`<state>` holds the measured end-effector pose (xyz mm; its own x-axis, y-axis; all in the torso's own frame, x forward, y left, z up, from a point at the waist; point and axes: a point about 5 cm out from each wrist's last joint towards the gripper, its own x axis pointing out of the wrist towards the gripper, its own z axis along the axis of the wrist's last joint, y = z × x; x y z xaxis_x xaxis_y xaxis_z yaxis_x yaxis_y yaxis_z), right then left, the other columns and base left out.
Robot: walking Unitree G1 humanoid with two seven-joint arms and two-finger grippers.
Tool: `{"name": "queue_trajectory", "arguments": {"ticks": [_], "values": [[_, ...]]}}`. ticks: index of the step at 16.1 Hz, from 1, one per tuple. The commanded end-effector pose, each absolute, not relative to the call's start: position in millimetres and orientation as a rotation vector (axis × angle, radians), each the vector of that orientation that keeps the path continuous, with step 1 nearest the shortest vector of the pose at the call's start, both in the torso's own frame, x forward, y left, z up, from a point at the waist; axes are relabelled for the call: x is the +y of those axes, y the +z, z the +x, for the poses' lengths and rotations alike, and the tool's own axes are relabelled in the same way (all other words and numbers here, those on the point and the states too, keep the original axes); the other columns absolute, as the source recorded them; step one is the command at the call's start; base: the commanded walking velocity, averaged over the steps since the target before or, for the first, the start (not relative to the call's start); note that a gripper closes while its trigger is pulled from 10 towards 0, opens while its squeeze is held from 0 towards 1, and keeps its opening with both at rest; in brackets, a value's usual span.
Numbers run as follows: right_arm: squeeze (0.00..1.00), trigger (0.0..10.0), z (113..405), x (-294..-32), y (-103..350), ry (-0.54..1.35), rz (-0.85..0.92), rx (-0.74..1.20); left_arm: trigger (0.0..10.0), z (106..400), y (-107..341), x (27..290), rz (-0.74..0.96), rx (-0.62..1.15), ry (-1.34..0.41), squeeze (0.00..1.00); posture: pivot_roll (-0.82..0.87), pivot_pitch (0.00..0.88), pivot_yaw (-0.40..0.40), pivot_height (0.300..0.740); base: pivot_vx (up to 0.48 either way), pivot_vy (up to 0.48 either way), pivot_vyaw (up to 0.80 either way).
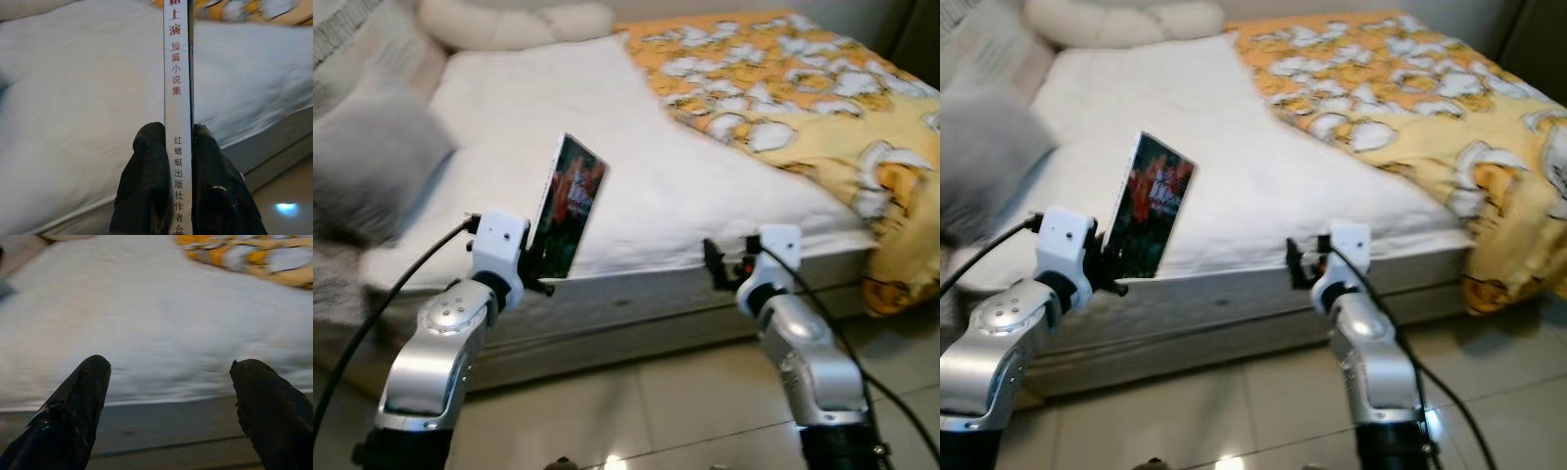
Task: Clean up the room
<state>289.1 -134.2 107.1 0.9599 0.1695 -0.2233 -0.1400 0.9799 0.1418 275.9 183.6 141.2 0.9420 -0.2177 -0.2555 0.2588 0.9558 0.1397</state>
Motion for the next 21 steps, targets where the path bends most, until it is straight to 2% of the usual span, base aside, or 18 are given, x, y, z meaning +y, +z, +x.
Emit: {"name": "queue_trajectory", "arguments": {"ticks": [1, 10, 16, 21], "values": [[0.0, 10.0, 291.2, -135.3, 112.7, 0.155, 0.11, 0.214, 10.0, 280.8, 156.9, 184.0, 0.174, 0.15, -0.212, 0.0, -0.02, 0.0, 0.048, 0.74, 0.0, 0.0, 0.0], [0.0, 10.0, 295.7, -126.5, 117.5, 0.2, 0.06, 0.184, 10.0, 286.1, 162.7, 187.2, 0.146, 0.119, -0.195, 0.0, -0.02, 0.0, 0.059, 0.74, 0.0, 0.0, 0.0], [0.0, 10.0, 295.6, -118.5, 117.5, 0.261, 0.043, 0.182, 10.0, 288.8, 164.8, 188.8, 0.151, 0.115, -0.194, 0.0, -0.01, 0.0, 0.057, 0.74, 0.316, 0.0, 0.48], [0.0, 10.0, 297.1, -116.7, 117.3, 0.304, 0.02, 0.182, 10.0, 291.9, 167.2, 190.7, 0.153, 0.112, -0.187, 0.0, -0.01, 0.0, 0.059, 0.74, 0.341, 0.0, 0.16]]}}
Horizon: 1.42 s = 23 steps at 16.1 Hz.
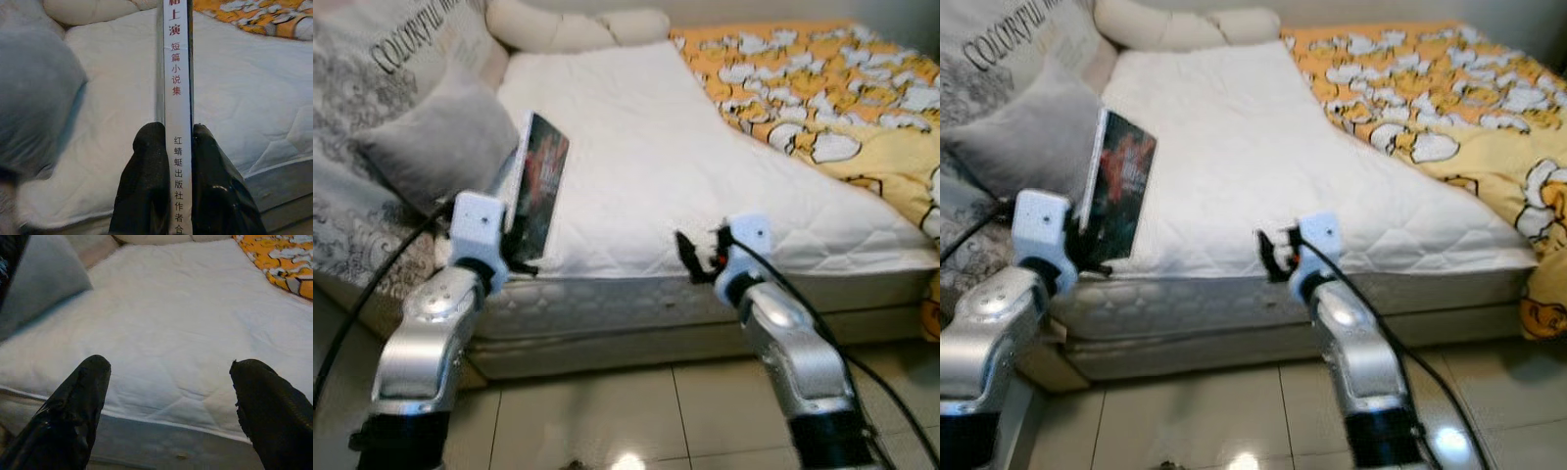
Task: Clean up the room
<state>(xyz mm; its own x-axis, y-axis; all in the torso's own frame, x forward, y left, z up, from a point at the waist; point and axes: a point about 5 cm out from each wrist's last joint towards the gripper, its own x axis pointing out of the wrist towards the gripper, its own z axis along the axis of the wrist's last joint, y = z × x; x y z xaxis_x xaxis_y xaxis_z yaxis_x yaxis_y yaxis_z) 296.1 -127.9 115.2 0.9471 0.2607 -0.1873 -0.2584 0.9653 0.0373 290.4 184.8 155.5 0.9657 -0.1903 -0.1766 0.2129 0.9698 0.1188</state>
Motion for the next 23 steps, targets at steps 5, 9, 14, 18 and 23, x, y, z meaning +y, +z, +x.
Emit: {"name": "queue_trajectory", "arguments": {"ticks": [5, 9, 14, 18, 23], "values": [[0.0, 10.0, 294.9, -112.6, 116.0, 0.323, 0.022, 0.18, 10.0, 290.6, 164.0, 191.4, 0.151, 0.124, -0.199, 0.0, -0.01, 0.0, 0.063, 0.74, 0.355, 0.0, 0.48], [0.0, 10.0, 297.2, -117.0, 115.1, 0.312, 0.03, 0.182, 10.0, 290.9, 160.2, 188.0, 0.149, 0.135, -0.222, 0.0, -0.02, 0.0, 0.067, 0.74, 0.352, 0.0, 0.0], [0.0, 10.0, 298.5, -117.2, 113.2, 0.31, 0.027, 0.182, 10.0, 291.1, 157.4, 186.7, 0.151, 0.143, -0.236, 0.0, -0.01, 0.0, 0.071, 0.74, 0.349, 0.0, 0.0], [0.0, 10.0, 298.1, -114.4, 112.3, 0.324, 0.038, 0.179, 10.0, 291.8, 157.0, 188.2, 0.146, 0.142, -0.234, 0.0, -0.01, 0.0, 0.07, 0.74, 0.346, 0.0, 0.0], [0.0, 10.0, 301.1, -115.2, 115.5, 0.32, 0.023, 0.166, 10.0, 287.2, 145.9, 181.9, 0.119, 0.165, -0.266, 0.0, -0.02, 0.0, 0.07, 0.74, 0.346, 0.0, -0.46]]}}
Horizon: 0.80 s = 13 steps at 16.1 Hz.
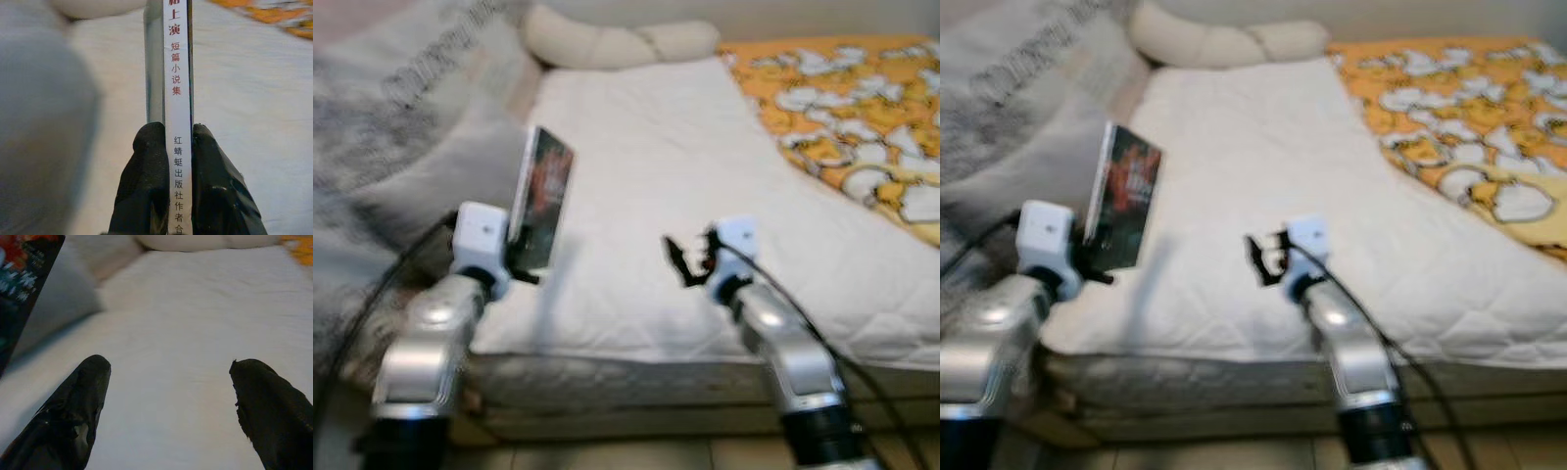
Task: Clean up the room
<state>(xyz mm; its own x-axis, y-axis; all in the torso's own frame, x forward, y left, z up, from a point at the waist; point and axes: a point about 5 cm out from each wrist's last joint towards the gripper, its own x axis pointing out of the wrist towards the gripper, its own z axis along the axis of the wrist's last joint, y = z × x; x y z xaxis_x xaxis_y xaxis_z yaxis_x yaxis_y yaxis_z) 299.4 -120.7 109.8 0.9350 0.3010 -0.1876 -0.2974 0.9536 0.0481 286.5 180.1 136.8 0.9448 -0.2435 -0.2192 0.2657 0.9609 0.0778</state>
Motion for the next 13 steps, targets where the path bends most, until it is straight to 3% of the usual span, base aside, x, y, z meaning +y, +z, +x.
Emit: {"name": "queue_trajectory", "arguments": {"ticks": [1, 13], "values": [[0.0, 10.0, 300.8, -115.4, 115.7, 0.322, 0.024, 0.165, 10.0, 287.1, 145.2, 182.4, 0.123, 0.168, -0.261, 0.0, -0.01, 0.0, 0.065, 0.74, 0.349, 0.0, 0.0], [0.0, 10.0, 296.7, -115.7, 111.4, 0.343, 0.0, 0.16, 10.0, 285.8, 144.2, 191.3, 0.143, 0.172, -0.231, 0.0, 0.0, 0.0, 0.06, 0.74, 0.346, 0.0, 0.0]]}}
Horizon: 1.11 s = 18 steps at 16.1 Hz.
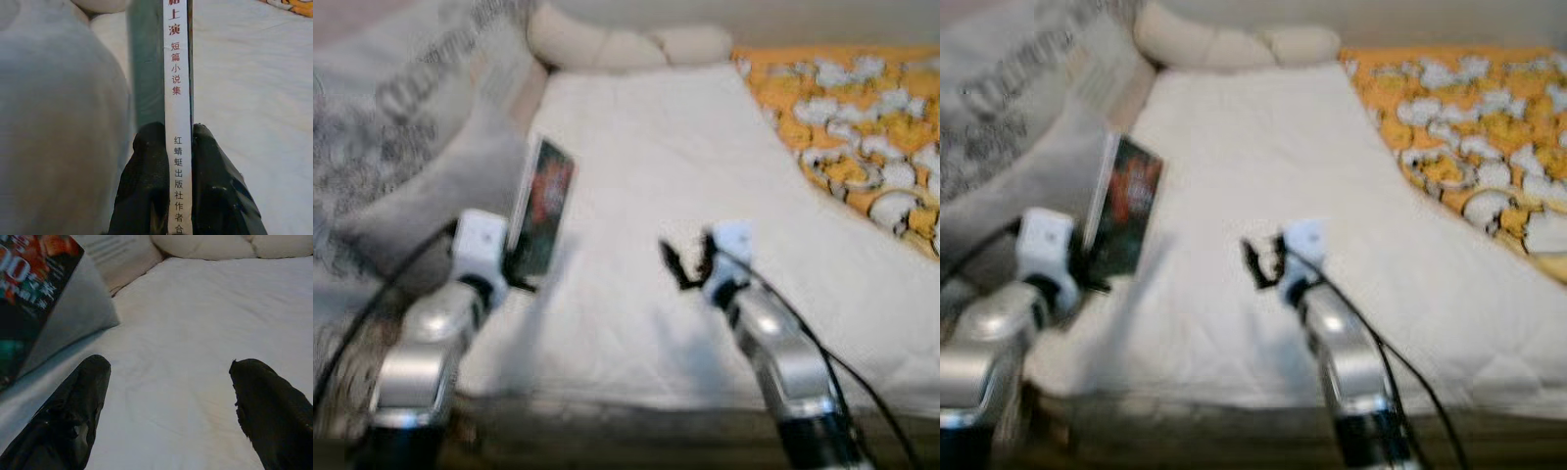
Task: Clean up the room
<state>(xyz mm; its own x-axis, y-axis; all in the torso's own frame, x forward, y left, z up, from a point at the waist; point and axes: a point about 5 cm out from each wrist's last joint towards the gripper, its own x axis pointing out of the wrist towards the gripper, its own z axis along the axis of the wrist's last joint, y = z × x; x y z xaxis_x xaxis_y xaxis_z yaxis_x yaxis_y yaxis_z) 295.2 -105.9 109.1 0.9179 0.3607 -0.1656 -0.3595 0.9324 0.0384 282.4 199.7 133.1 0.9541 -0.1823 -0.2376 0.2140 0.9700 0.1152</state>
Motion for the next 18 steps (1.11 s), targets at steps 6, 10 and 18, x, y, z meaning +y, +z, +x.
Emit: {"name": "queue_trajectory", "arguments": {"ticks": [6, 10, 18], "values": [[0.0, 10.0, 296.6, -115.6, 111.5, 0.357, -0.012, 0.155, 10.0, 286.7, 145.1, 191.9, 0.149, 0.169, -0.232, 0.0, 0.0, 0.0, 0.059, 0.74, 0.288, 0.0, 0.0], [0.0, 10.0, 295.3, -119.6, 114.5, 0.387, -0.004, 0.148, 10.0, 285.9, 142.6, 192.0, 0.127, 0.182, -0.231, 0.0, -0.02, 0.0, 0.081, 0.74, 0.0, 0.0, 0.0], [0.0, 10.0, 287.3, -153.4, 135.1, 0.771, -0.195, 0.224, 10.0, 338.5, 124.0, 159.1, -0.09, 0.381, -0.469, 0.0, -0.05, 0.0, 0.095, 0.74, 0.0, 0.0, 0.0]]}}
